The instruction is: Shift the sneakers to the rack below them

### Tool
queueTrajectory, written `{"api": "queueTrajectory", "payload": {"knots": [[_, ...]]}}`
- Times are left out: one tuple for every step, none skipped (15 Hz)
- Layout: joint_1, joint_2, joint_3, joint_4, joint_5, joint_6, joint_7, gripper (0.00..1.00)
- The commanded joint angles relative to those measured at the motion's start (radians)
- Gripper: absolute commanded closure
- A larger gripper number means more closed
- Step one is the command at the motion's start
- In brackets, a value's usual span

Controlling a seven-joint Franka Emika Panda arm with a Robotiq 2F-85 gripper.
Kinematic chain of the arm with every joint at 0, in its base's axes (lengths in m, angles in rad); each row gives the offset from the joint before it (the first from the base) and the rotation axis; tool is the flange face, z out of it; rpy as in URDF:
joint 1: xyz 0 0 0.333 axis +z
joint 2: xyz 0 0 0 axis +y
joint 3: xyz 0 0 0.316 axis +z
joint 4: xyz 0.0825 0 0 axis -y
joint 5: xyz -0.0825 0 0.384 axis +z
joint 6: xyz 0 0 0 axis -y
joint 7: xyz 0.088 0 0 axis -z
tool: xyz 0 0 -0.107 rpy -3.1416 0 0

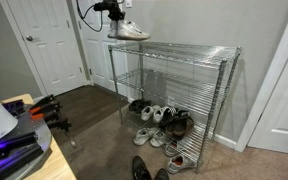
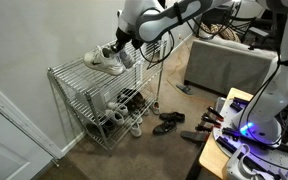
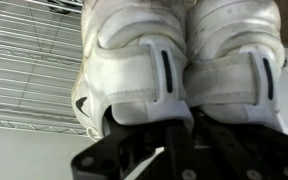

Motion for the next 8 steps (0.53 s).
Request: {"api": "queueTrajectory", "payload": {"knots": [[0.011,-0.175,0.017,-0.157,-0.013,0.018,0.019,0.98],[0.012,-0.200,0.021,-0.176,-0.018,0.008,0.024,0.98],[0.011,-0.222,0.027,-0.194,-0.021,0.000,0.025,0.98],[0.009,-0.245,0.034,-0.211,-0.018,-0.014,0.024,0.98],[0.007,-0.269,0.042,-0.232,-0.013,-0.027,0.021,0.98],[0.003,-0.299,0.055,-0.256,0.001,-0.047,0.000,0.98],[0.003,-0.332,0.061,-0.278,-0.001,-0.075,-0.001,0.98],[0.002,-0.360,0.066,-0.291,-0.005,-0.122,0.002,0.98]]}}
